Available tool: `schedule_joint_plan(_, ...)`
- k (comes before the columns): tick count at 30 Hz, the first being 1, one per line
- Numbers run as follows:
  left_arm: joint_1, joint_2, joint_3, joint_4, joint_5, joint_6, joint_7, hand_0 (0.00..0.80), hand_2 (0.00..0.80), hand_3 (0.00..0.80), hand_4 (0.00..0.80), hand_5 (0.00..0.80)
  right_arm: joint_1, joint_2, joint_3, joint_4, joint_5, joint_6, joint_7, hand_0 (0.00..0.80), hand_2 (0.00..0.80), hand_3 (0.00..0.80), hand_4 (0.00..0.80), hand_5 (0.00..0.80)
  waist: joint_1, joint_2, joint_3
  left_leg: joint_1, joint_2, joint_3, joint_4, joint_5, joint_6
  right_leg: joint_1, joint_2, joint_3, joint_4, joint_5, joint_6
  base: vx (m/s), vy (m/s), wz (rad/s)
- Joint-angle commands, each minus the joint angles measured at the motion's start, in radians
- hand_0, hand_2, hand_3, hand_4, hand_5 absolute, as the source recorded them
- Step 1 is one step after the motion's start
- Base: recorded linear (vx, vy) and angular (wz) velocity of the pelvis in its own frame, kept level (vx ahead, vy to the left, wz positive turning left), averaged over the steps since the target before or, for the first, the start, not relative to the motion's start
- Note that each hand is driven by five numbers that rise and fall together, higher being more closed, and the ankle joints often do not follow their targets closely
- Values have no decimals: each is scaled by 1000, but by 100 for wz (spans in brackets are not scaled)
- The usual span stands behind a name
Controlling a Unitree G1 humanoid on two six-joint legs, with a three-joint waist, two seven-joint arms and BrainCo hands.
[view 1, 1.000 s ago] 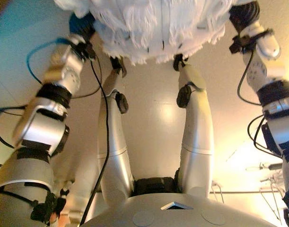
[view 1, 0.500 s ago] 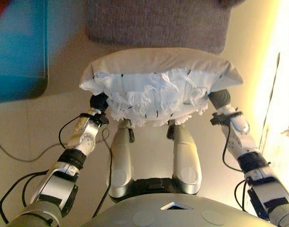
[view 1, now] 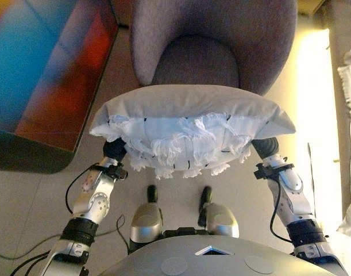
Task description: Pick up the cushion and take it to the sofa
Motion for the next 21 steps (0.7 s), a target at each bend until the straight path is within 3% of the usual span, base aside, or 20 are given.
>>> schedule_joint_plan(1, -33, -49, 5, -142, -8, -136, -14, 800, 800, 800, 800, 800, -38, 30, 8, -183, 52, -98, 67, 800, 800, 800, 800, 800, 1, 20, -108, 58, -18, 22, -23, -74, 67, 13, 6, 37, 62, -69, 17, 0, -97, 14)
schedule_joint_plan(8, -26, -54, -34, -249, 1, -145, -2, 800, 800, 800, 800, 800, -66, -14, 26, -258, 68, -82, 14, 800, 800, 800, 800, 800, 9, 12, -136, 69, 0, 1, -25, -76, 48, 68, 47, 28, 20, -84, -12, -26, -179, 8)
schedule_joint_plan(16, -47, -43, -25, -249, -7, -191, 30, 800, 800, 800, 800, 800, -85, -43, 52, -272, 60, -117, 4, 800, 800, 800, 800, 800, 10, 3, -117, 47, 63, -1, -15, -13, 1, 66, 101, 46, 11, -104, -67, -31, -230, 7)
schedule_joint_plan(18, -45, -47, -25, -254, -10, -216, 38, 800, 800, 800, 800, 800, -102, -56, 63, -274, 70, -122, 19, 800, 800, 800, 800, 800, 11, -12, -104, 19, 81, 3, 82, -19, 1, 55, 100, 62, 20, -99, -79, -38, -223, -3)
schedule_joint_plan(21, -26, -62, -14, -244, -37, -227, 51, 800, 800, 800, 800, 800, -125, -59, 94, -254, 70, -143, 45, 800, 800, 800, 800, 800, 22, -36, -67, -94, 78, 13, 350, -12, 34, 45, 114, 95, 55, -103, -109, 13, -270, -11)
